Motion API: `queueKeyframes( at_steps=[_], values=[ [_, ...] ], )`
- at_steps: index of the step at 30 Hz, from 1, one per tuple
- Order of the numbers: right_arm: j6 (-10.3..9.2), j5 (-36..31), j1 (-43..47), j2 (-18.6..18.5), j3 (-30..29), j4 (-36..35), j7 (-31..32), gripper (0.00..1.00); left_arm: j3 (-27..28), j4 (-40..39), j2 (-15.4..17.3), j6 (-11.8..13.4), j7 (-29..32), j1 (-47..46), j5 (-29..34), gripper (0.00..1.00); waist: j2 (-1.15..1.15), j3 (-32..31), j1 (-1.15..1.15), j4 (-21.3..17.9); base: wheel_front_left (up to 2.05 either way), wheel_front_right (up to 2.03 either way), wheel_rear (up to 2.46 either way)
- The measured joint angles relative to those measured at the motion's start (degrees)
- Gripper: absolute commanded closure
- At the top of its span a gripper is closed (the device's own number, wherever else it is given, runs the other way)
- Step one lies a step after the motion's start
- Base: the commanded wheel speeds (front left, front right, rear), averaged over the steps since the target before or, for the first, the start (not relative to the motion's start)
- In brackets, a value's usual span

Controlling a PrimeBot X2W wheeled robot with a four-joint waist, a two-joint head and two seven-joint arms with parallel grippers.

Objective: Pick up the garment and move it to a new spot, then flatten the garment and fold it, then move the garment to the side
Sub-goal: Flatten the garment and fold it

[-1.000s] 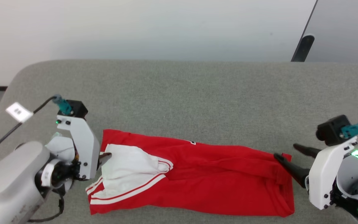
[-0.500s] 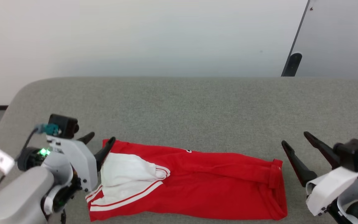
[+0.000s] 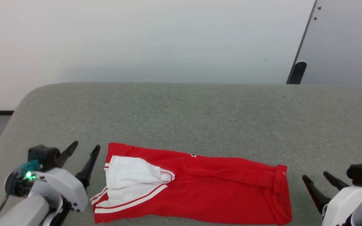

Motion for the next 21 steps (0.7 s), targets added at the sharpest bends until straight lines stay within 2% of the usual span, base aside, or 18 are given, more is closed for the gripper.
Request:
queueKeyframes(
  at_steps=[3, 9, 14, 21],
  values=[
    [0.00, 0.69, -0.10, 0.02, -0.27, 1.03, 4.92, 0.00, 3.20, 0.40, -0.79, -0.02, -0.16, 1.93, 1.54, 0.00, 0.00, 0.07, 0.00, 0.58, 0.00, 0.00, 0.00],
    [0.00, 2.10, -1.10, 0.41, -0.91, 2.36, 14.43, 0.00, 12.09, -1.25, -3.68, 0.15, -0.19, 6.80, 8.48, 0.00, 0.00, 0.33, 0.00, 2.20, 0.00, 0.00, 0.00],
    [0.00, 1.81, -1.92, 0.94, -1.40, 3.66, 20.94, 0.00, 19.73, -1.60, -7.32, -0.08, -0.19, 11.02, 13.43, 0.00, 0.00, 0.58, 0.00, 3.72, 0.00, 0.00, 0.00],
    [0.00, 0.20, -3.26, 1.88, -2.67, 5.32, 26.20, 0.00, 28.43, -1.36, -12.95, -1.13, -0.19, 14.65, 20.29, 0.00, 0.00, 1.21, 0.00, 6.23, 0.00, 0.00, 0.00]
  ],
)
